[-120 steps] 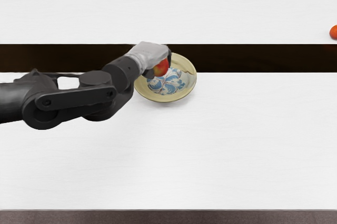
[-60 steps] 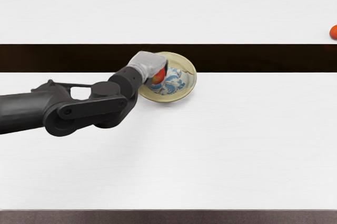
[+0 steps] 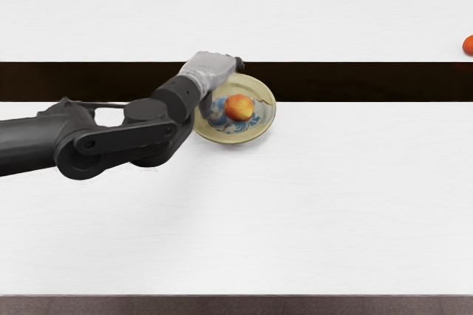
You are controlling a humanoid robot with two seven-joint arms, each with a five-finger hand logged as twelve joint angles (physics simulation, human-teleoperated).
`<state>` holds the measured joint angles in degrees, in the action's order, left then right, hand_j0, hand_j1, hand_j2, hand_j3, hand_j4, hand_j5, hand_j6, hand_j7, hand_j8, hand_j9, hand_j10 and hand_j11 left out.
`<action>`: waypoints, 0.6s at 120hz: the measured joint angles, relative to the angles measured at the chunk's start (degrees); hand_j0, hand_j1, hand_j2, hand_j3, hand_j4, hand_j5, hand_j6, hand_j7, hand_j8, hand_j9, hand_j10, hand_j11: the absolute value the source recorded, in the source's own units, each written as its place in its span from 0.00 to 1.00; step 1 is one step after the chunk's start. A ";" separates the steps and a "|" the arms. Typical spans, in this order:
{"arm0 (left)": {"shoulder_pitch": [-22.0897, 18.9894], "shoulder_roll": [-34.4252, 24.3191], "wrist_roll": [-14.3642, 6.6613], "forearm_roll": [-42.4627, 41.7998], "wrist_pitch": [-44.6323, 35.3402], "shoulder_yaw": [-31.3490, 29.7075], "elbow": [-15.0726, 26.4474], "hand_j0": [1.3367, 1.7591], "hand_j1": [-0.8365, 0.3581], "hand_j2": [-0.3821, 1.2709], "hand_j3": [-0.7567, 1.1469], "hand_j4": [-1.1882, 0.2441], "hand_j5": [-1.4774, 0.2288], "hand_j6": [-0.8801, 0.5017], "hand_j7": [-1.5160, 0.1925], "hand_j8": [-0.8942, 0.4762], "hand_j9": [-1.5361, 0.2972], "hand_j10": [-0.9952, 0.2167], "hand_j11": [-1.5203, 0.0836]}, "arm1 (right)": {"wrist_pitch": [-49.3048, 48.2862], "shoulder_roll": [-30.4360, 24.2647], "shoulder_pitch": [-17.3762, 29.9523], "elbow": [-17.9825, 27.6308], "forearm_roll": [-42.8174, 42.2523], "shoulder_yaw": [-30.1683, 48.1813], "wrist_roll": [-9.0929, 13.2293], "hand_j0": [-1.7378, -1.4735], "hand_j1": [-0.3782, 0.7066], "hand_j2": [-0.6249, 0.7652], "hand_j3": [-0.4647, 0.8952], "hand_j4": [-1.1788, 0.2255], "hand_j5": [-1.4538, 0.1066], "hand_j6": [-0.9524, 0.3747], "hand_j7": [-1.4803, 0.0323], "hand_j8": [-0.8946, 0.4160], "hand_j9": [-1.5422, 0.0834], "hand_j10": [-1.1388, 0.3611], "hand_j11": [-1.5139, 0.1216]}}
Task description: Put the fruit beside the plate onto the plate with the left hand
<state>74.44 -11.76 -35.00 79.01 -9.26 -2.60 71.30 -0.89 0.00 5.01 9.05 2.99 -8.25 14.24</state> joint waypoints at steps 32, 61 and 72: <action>0.20 -15.26 0.00 -28.46 26.02 19.55 7.23 0.76 0.90 0.24 0.40 0.77 0.80 0.57 0.82 0.59 0.77 0.75 0.87 | 0.00 0.00 0.00 0.00 0.00 0.02 0.00 0.30 0.03 0.45 0.34 0.84 0.93 0.72 0.98 0.68 0.95 0.76 0.93; -0.26 -31.15 0.00 -55.07 42.48 27.73 8.82 0.76 0.95 0.24 0.40 0.80 0.83 0.61 0.85 0.62 0.81 0.78 0.91 | 0.01 0.00 0.00 0.00 0.00 0.02 0.00 0.30 0.03 0.45 0.34 0.84 0.93 0.72 0.98 0.68 0.95 0.76 0.93; -1.07 -34.90 0.00 -60.00 43.53 28.27 9.20 0.76 0.96 0.24 0.40 0.80 0.84 0.61 0.86 0.63 0.81 0.79 0.92 | 0.01 0.00 0.00 0.00 0.00 0.03 0.00 0.30 0.03 0.45 0.34 0.84 0.93 0.72 0.98 0.68 0.95 0.76 0.93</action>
<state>73.37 -46.67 -35.00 19.01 34.27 25.67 80.50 -0.88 0.00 5.01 9.05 2.99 -8.23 14.24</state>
